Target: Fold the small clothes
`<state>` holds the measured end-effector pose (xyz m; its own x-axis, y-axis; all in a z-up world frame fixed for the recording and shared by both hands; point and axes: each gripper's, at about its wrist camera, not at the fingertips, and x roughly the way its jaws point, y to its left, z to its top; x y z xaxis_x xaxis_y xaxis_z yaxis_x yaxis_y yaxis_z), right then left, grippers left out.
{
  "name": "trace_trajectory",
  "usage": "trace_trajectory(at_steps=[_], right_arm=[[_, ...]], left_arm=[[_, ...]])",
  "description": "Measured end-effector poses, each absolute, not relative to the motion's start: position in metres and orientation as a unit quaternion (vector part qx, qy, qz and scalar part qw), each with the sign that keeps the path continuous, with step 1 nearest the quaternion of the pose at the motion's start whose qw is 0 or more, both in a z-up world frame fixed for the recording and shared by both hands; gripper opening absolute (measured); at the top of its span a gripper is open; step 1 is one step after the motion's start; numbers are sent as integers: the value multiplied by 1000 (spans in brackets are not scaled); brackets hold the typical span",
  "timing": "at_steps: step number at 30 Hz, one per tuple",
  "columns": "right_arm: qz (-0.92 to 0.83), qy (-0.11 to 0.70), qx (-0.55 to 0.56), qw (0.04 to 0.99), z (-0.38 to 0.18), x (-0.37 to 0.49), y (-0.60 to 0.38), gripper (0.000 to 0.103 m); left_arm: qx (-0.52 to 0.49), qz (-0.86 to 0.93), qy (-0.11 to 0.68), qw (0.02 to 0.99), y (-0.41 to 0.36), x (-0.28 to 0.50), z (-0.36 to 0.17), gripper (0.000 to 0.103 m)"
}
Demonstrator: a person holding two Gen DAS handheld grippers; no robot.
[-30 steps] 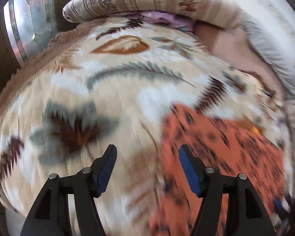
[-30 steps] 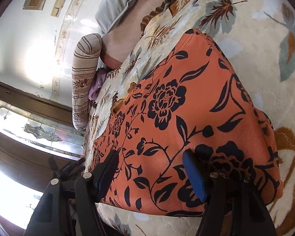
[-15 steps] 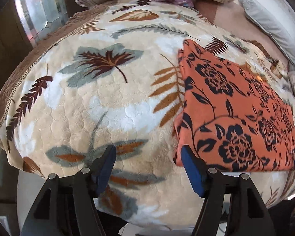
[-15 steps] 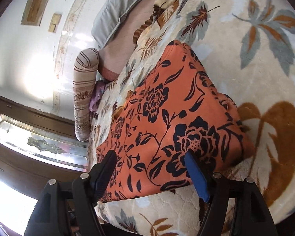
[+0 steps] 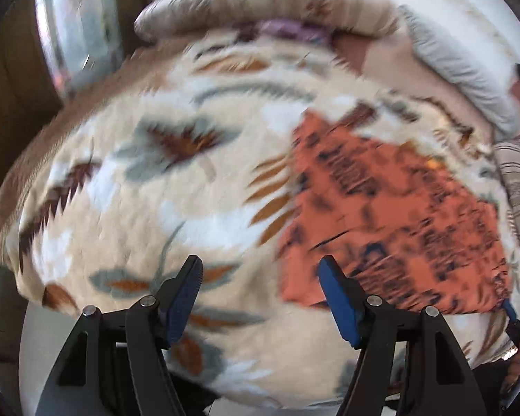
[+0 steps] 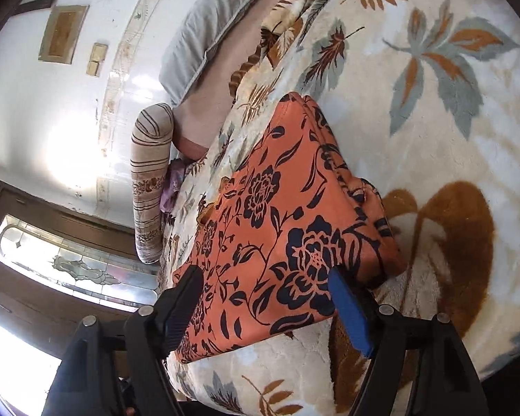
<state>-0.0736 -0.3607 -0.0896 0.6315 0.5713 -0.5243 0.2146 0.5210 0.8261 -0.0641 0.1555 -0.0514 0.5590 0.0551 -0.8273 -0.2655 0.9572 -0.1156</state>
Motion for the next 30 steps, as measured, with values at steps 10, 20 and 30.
trace_trajectory(at_steps=[10,20,30], right_arm=[[143,416,478,761,-81,-30,-360,83],[107,399,489,768,-85,-23,-376,82],[68,391,483,781,-61,-81,-364,81]], left_arm=[[-75,47,477,874,92,-22,-84,72],[-70,34,478,875,86,-12,-86,73],[-50,29,483,874,82,-13,-104,74]])
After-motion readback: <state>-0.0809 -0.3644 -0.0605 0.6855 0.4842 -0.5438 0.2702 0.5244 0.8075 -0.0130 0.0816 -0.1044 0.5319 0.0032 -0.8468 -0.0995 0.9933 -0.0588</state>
